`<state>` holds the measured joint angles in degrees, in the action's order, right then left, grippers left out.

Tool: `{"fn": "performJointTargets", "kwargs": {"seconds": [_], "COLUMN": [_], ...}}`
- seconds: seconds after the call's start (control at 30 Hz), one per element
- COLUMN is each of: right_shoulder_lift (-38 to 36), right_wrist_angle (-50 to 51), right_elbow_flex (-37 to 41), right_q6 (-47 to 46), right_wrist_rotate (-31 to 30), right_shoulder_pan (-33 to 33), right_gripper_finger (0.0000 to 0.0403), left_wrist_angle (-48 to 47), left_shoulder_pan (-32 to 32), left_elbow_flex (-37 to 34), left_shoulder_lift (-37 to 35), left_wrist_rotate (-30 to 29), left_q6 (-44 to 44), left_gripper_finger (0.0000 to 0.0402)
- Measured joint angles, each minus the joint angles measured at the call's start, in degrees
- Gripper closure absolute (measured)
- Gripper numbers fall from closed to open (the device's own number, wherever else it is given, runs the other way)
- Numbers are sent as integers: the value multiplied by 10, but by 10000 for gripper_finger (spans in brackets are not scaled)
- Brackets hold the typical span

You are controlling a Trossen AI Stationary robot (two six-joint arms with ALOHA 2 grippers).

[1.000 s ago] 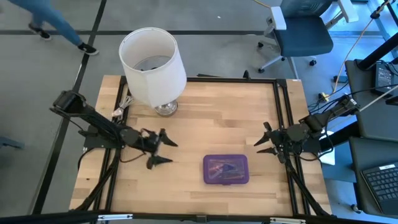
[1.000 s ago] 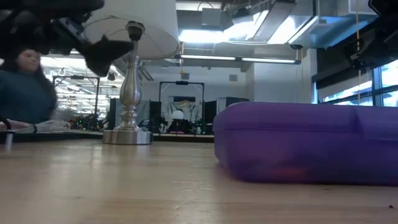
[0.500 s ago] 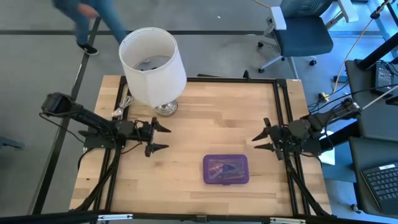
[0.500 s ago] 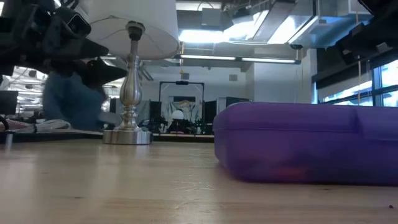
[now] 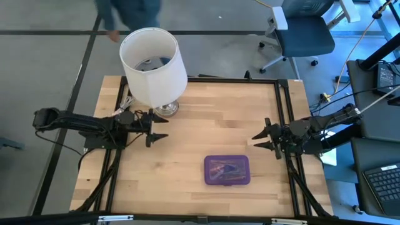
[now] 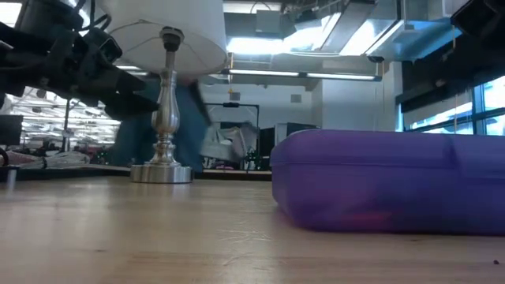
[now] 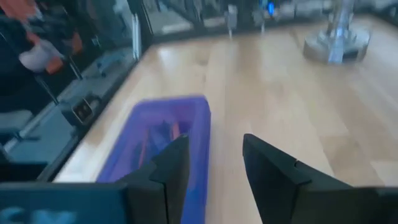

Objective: Pick & place school supplies into a supply box
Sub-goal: Return to Home Position

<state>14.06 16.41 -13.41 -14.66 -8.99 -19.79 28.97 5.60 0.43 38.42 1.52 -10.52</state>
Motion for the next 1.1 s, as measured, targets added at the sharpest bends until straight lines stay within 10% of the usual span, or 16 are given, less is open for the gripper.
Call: {"fn": "performJointTargets", "kwargs": {"seconds": [0.3,1.1], "right_shoulder_lift": [-141,-139], "right_wrist_angle": [52,-104], "right_elbow_flex": [6,101], "right_q6": [31,63], "right_wrist_rotate": [0,-2], "right_shoulder_pan": [2,2], "right_gripper_finger": [249,249], "left_wrist_angle": [-116,-133], "left_shoulder_pan": [9,9], "left_elbow_flex": [0,0], "left_shoulder_lift": [-128,-186], "left_wrist_rotate": [-29,-50], "left_q6": [-7,-21], "left_gripper_finger": [51,51]}}
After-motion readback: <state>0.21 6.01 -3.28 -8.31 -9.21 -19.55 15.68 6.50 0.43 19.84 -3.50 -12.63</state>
